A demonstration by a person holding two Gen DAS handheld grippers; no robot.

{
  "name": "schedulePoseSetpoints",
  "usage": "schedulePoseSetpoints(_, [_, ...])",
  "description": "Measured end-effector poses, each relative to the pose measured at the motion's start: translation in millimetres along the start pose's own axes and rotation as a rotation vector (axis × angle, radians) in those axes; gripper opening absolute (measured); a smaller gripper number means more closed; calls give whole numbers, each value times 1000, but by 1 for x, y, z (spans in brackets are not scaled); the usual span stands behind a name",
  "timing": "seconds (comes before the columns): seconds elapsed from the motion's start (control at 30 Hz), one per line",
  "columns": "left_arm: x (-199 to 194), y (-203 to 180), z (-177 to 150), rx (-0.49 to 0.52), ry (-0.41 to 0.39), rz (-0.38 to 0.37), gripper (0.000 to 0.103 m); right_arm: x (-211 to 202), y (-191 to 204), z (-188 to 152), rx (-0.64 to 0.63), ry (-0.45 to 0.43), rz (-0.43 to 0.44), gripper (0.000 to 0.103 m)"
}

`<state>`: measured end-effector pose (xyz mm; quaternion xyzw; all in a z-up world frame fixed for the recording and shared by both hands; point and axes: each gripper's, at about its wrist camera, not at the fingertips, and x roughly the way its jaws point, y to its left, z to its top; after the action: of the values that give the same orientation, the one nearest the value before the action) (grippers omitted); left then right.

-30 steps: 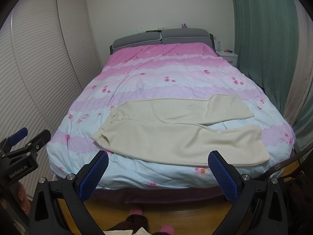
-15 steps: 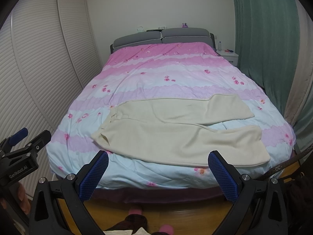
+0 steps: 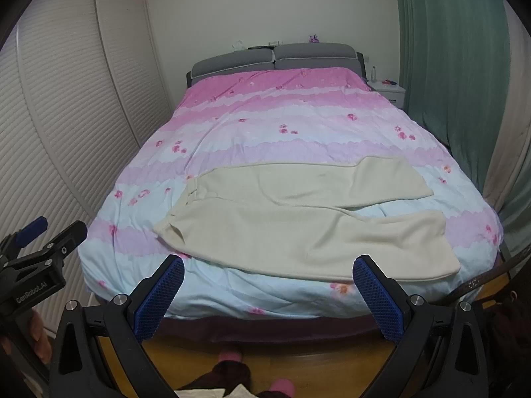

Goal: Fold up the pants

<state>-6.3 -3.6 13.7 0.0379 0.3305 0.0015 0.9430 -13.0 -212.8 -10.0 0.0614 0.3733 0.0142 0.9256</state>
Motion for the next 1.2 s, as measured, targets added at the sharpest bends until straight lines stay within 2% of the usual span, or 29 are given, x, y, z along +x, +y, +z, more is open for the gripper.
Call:
schedulePoseSetpoints(0.27, [35,11,-3,1,72,25,103,28,8,4,-3,60,14,103])
schedulePoseSetpoints(0.43, [88,34,-10,6,123,53,103,67,17,4,4,108,5,103])
schedulePoseSetpoints(0.57, [144,53,-15,35,163,48,103,123,26,-1,39,177,7,103])
schedulePoseSetpoints(0.67, [197,67,-16,43,234,18,103,169,29,-6,88,245,-7,103])
schedulePoseSetpoints(0.8, [279,89,-23,5,381,-26,101,230,30,-16,189,342,-17,102])
schedulePoseSetpoints(0.93, [343,100,-40,0,494,-44,101,295,23,-35,326,487,-63,100])
schedulePoseSetpoints(1.03, [389,109,-54,-41,594,-69,101,330,15,-51,418,543,-78,98])
schedulePoseSetpoints(1.2, [442,114,-77,-105,715,-100,100,364,5,-72,485,609,-128,91])
